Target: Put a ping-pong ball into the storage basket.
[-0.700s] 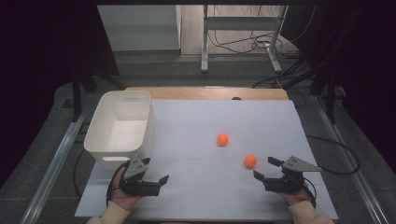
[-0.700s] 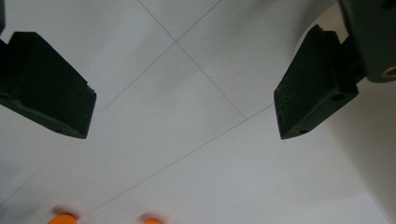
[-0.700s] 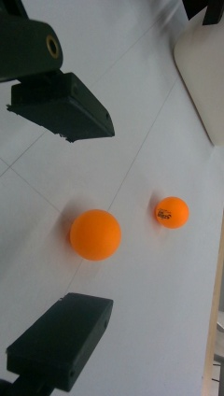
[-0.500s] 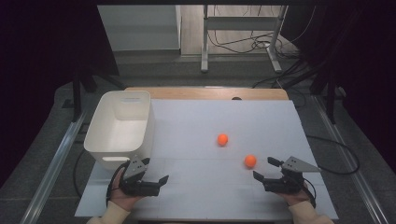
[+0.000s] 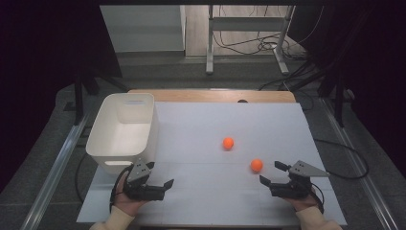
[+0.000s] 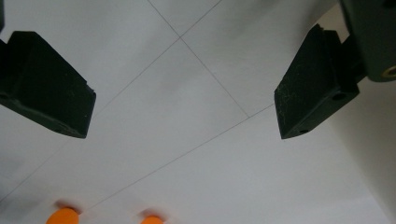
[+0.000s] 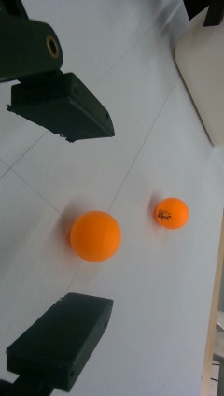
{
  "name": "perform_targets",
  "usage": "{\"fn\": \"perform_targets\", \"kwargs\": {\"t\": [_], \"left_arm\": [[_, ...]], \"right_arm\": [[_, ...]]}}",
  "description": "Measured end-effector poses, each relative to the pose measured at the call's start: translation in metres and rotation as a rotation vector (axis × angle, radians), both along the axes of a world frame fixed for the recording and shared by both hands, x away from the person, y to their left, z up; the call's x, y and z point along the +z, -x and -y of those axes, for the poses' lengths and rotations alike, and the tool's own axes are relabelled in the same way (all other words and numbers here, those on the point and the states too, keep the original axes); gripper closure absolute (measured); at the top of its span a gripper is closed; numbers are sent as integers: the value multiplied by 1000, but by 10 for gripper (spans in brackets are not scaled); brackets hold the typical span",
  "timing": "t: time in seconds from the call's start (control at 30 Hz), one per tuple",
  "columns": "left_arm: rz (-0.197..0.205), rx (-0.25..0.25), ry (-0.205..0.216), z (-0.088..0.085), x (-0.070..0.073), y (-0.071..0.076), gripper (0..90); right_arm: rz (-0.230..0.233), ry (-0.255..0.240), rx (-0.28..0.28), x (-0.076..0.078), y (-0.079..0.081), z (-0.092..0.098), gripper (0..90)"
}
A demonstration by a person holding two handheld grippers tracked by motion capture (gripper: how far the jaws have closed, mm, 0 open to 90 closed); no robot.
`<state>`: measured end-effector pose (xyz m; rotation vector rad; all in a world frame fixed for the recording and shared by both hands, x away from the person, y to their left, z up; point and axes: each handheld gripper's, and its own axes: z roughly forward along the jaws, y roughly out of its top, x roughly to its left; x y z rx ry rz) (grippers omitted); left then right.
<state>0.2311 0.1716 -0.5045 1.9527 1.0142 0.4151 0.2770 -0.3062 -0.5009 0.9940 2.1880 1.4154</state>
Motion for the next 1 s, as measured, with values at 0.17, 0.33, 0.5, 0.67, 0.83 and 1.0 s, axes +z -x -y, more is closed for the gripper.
{"fn": "perform_targets", "kwargs": {"t": [0.17,0.33,0.5,0.67,0.83,1.0], "left_arm": [[2,-9,9,4,2,1,62],[27,-6,8,6,3,2,64],[25,-5,13,7,4,1,65],[28,-5,17,7,5,-1,66],[29,5,-1,8,8,-2,62],[75,-16,-41,16,23,2,57]], "right_arm": [[0,-4,4,0,1,0,153],[-1,-3,4,1,1,1,153],[-1,3,6,0,1,0,153],[-4,4,6,0,0,0,153],[-6,-3,5,0,1,1,151],[9,17,13,5,-2,-1,144]]}}
